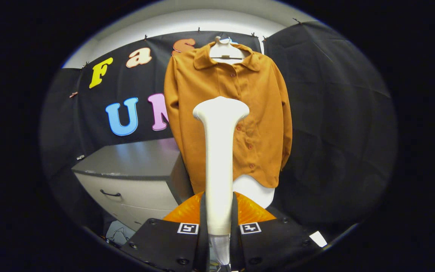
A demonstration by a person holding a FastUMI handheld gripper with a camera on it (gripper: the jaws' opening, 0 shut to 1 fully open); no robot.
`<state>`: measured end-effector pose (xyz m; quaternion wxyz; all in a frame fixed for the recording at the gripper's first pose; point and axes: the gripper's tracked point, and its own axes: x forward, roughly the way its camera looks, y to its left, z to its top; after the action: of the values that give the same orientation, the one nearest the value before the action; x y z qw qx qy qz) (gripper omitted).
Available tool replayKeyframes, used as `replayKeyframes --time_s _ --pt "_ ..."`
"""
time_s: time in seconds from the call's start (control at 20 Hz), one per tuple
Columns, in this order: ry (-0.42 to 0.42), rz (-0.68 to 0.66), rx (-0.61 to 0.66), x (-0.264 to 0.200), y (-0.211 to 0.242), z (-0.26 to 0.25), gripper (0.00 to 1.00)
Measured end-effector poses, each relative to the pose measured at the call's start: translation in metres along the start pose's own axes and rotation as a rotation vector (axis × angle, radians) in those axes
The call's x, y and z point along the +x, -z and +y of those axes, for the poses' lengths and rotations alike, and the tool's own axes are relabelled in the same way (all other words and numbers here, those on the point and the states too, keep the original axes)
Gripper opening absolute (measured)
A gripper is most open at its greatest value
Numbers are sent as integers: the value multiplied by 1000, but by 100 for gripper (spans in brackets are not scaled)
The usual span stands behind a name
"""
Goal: Iron the clothes twice with a garment steamer, once on the left side and once on the right side.
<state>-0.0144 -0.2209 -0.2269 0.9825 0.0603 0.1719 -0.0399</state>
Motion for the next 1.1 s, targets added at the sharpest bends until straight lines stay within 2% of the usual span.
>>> replayKeyframes --time_s 0.75,1.1 --pt "-93 -204 -4 -17 -157 95 25" --pt "-139 -297 -14 -39 -195 137 25"
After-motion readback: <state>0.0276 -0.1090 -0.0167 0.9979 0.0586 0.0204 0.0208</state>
